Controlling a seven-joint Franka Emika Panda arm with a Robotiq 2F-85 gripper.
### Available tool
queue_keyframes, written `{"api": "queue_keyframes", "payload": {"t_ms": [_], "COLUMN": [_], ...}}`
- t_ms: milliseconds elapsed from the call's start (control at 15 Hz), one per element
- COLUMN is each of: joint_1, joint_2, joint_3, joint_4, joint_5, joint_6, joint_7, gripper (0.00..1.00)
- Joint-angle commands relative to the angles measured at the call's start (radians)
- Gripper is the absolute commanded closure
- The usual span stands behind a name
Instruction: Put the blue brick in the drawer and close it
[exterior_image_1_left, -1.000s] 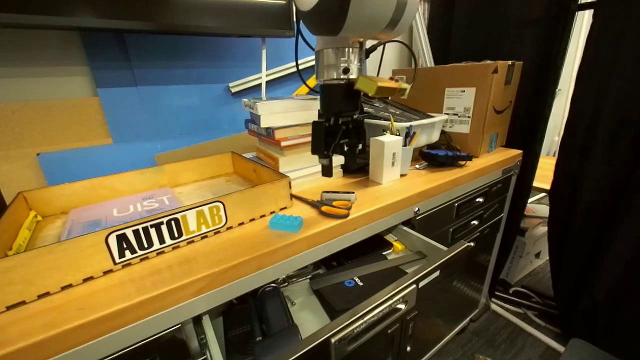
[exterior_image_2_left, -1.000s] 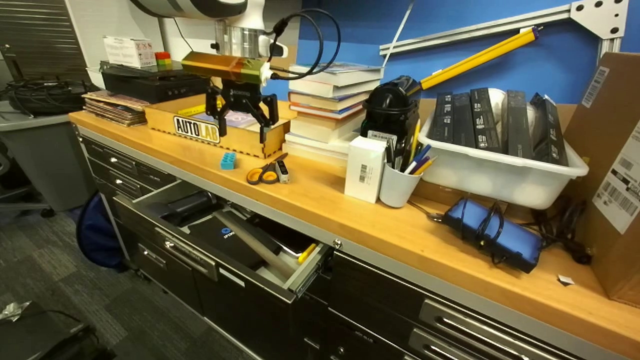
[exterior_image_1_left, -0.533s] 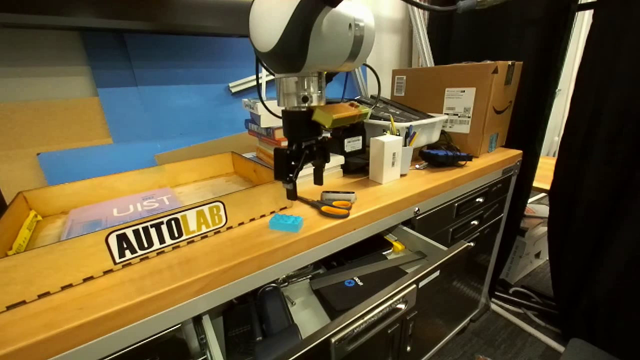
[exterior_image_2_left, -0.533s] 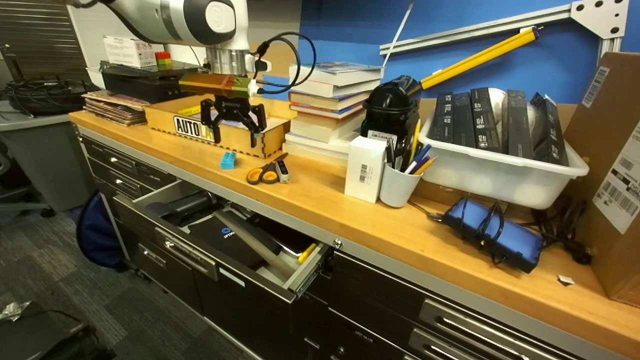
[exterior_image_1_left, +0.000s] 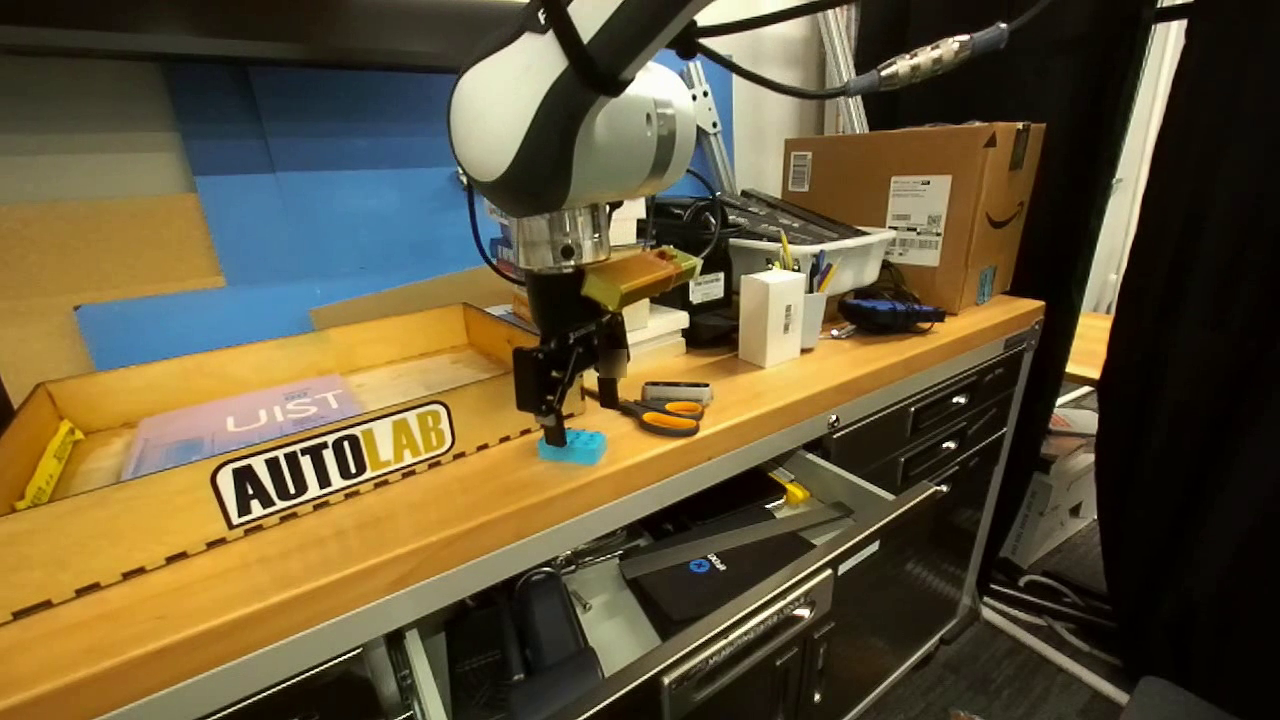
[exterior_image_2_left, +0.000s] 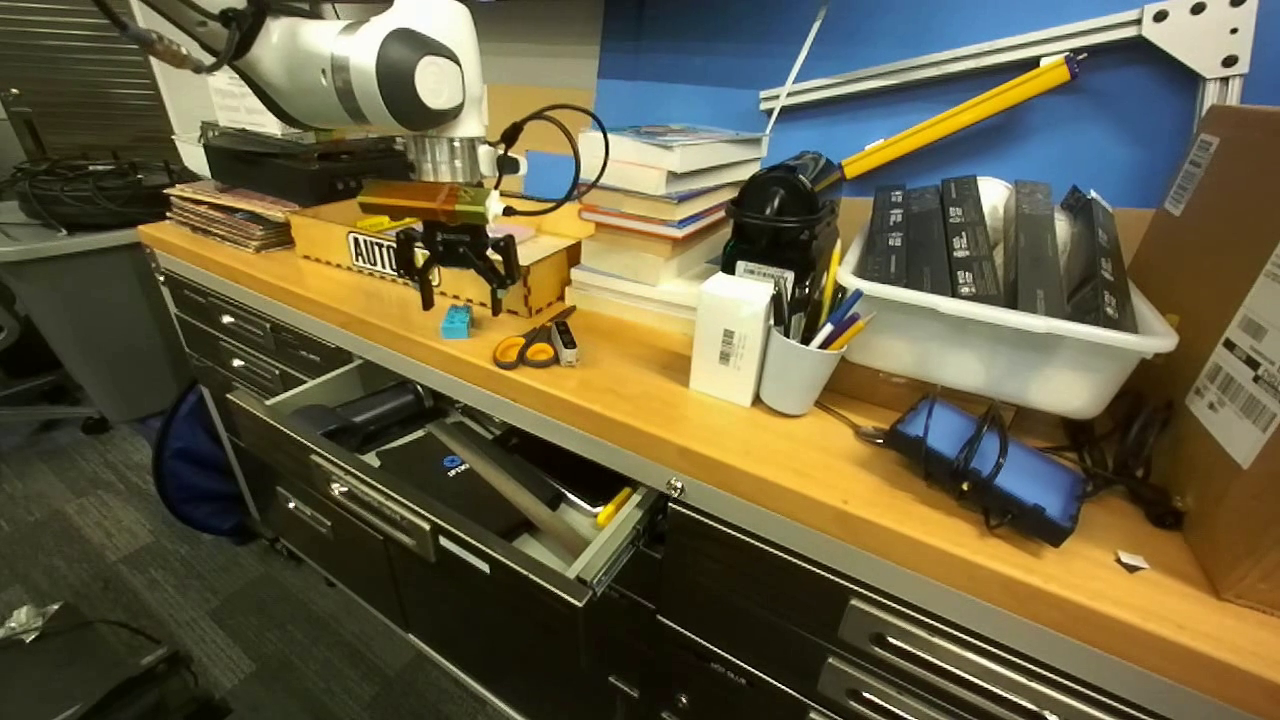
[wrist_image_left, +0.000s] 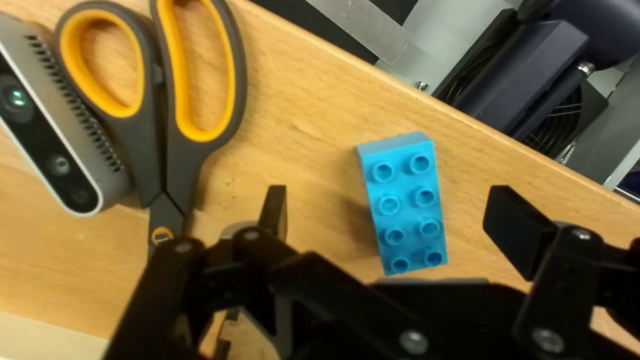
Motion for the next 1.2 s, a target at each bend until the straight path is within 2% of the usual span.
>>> {"api": "queue_keyframes", "payload": {"t_ms": [0, 67, 200, 467, 667, 733, 933, 1133], "joint_1": [0.013, 0.016, 0.016, 0.007, -0.02, -0.032, -0.079, -0.11], "joint_2": [0.04, 0.045, 0.053, 0.039, -0.011, -0.034, -0.117, -0.173], "joint_3": [0.003, 0.0, -0.001, -0.005, -0.007, -0.008, -0.015, -0.031], "joint_4": [0.048, 0.048, 0.05, 0.04, 0.005, -0.014, -0.105, -0.188], "joint_5": [-0.037, -0.048, -0.06, -0.051, -0.036, -0.035, -0.005, 0.019], "joint_6": [0.001, 0.012, 0.019, 0.015, -0.048, -0.082, -0.144, -0.165], "joint_7": [0.034, 0.044, 0.059, 0.072, 0.013, -0.016, -0.092, -0.115], "gripper": [0.0, 0.23, 0.34, 0.66, 0.88, 0.83, 0.82, 0.82]}}
